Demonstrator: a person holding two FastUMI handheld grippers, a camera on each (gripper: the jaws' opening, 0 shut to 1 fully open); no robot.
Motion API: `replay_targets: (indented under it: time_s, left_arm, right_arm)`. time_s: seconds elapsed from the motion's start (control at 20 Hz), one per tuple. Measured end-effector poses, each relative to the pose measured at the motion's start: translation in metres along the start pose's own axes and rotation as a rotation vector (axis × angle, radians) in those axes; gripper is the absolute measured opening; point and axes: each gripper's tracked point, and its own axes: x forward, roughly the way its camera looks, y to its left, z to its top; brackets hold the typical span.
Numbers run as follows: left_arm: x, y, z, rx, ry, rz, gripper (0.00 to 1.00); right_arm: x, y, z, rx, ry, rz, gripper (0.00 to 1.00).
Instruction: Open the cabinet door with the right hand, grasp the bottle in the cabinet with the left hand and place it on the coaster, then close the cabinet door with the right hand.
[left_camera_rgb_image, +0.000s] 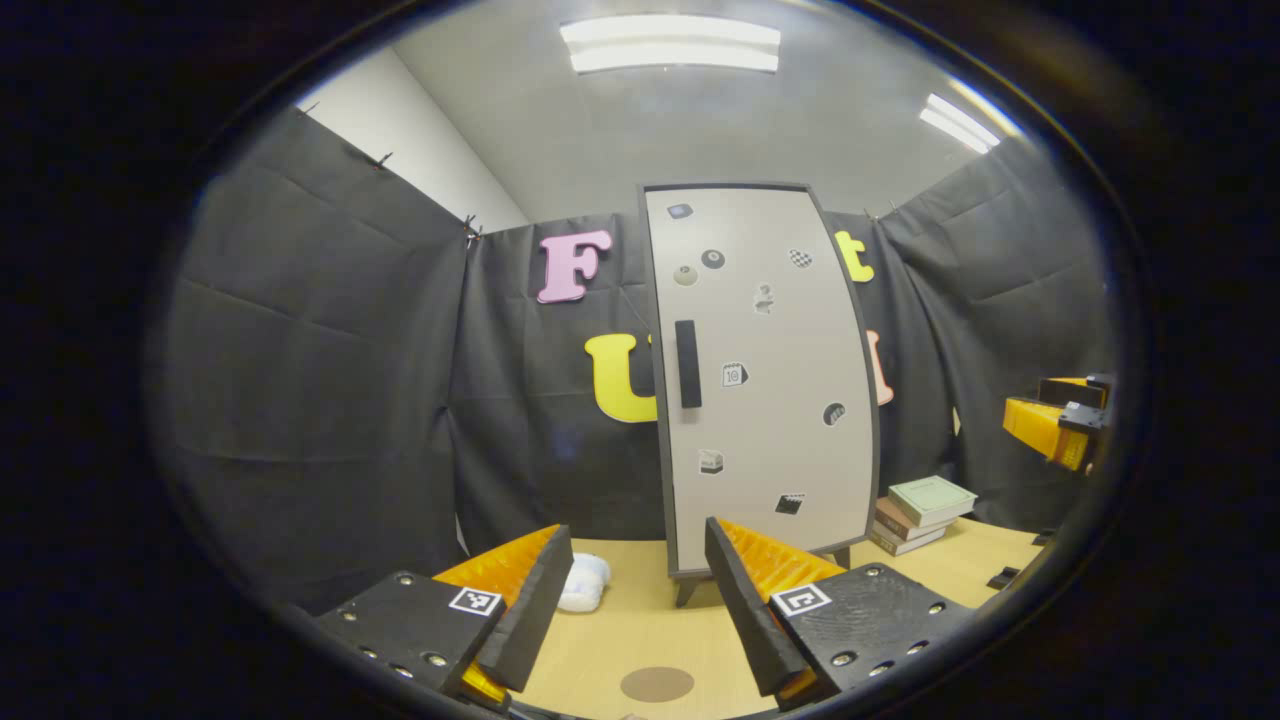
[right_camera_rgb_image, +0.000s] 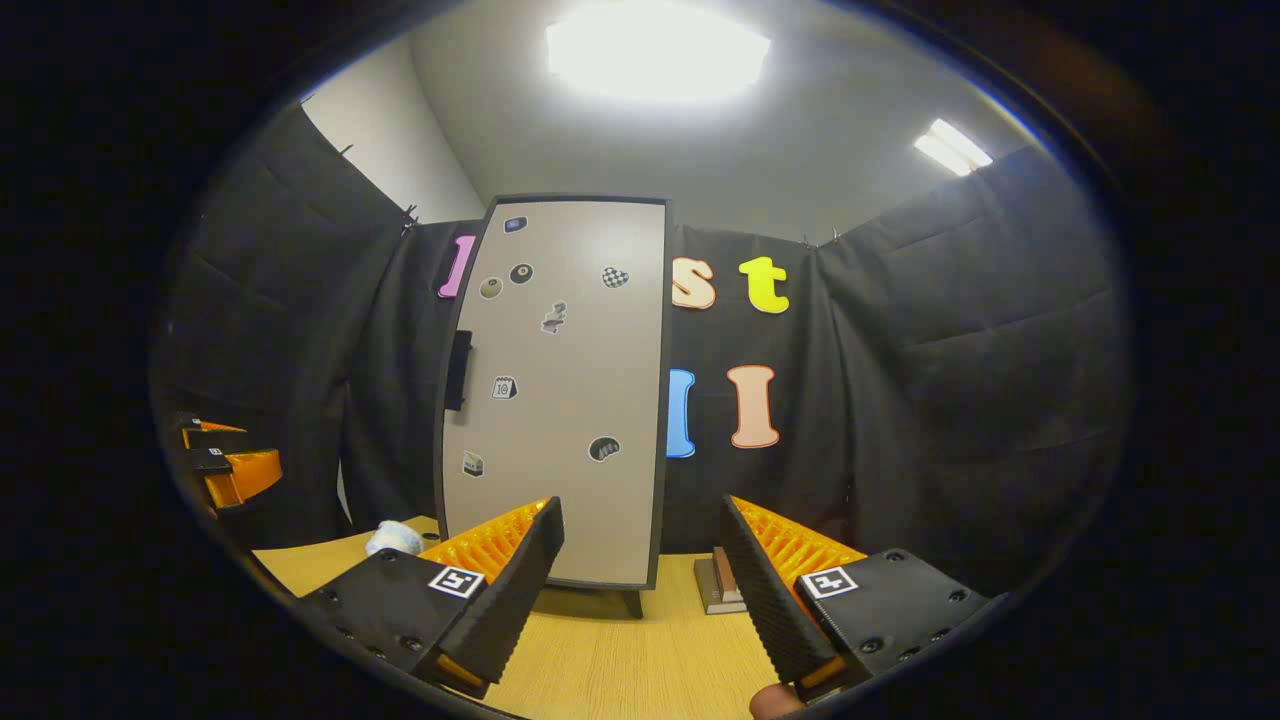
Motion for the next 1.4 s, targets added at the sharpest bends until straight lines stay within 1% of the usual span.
replay_targets:
  time_s: [0.25,0.3,0.35,0.45,0.6,0.75,0.8,0.9,0.95,1.0,1.1,1.15,1.25,1.3,1.4]
  left_arm:
    - [0.004,-0.003,0.002,0.008,-0.006,0.005,0.80]
    - [0.006,-0.005,0.002,0.008,-0.005,0.006,0.80]
    - [0.008,-0.006,0.002,0.008,-0.003,0.007,0.80]
    - [0.010,-0.008,0.004,0.007,-0.001,0.015,0.80]
    - [0.010,-0.011,0.008,0.013,-0.007,0.039,0.80]
    - [0.009,-0.015,0.008,0.020,0.001,0.072,0.80]
    - [0.009,-0.018,0.007,0.018,0.003,0.081,0.80]
    - [0.009,-0.020,0.004,0.015,0.017,0.099,0.80]
    - [0.007,-0.019,0.003,0.016,0.023,0.113,0.82]
    - [0.006,-0.016,0.003,0.015,0.026,0.126,0.80]
    - [0.002,-0.007,0.003,0.012,0.028,0.153,0.80]
    - [0.002,-0.001,0.003,0.014,0.027,0.163,0.80]
    - [0.003,0.015,0.001,0.028,0.032,0.179,0.80]
    - [0.005,0.023,0.000,0.033,0.032,0.184,0.80]
    - [0.011,0.038,-0.001,0.035,0.032,0.184,0.80]
  right_arm:
    - [0.006,-0.004,-0.004,-0.006,0.005,0.000,0.99]
    - [0.007,-0.006,-0.007,-0.006,0.011,0.002,0.97]
    - [0.009,-0.007,-0.008,-0.004,0.017,0.003,0.99]
    - [0.012,-0.012,-0.010,0.003,0.021,0.005,0.99]
    - [0.019,-0.022,-0.008,0.017,0.006,0.009,0.99]
    - [0.027,-0.027,-0.008,0.038,0.002,0.035,0.99]
    - [0.030,-0.031,-0.005,0.040,-0.007,0.035,0.97]
    - [0.038,-0.033,0.001,0.035,-0.021,0.046,0.99]
    - [0.043,-0.030,0.004,0.037,-0.025,0.065,0.99]
    - [0.049,-0.027,0.007,0.043,-0.027,0.083,0.97]
    - [0.061,-0.018,0.013,0.062,-0.023,0.109,0.97]
    - [0.067,-0.012,0.018,0.069,-0.031,0.116,0.99]
    - [0.081,0.000,0.027,0.073,-0.043,0.127,0.97]
    - [0.088,0.008,0.031,0.072,-0.044,0.132,0.99]
    - [0.103,0.023,0.036,0.073,-0.036,0.131,0.99]
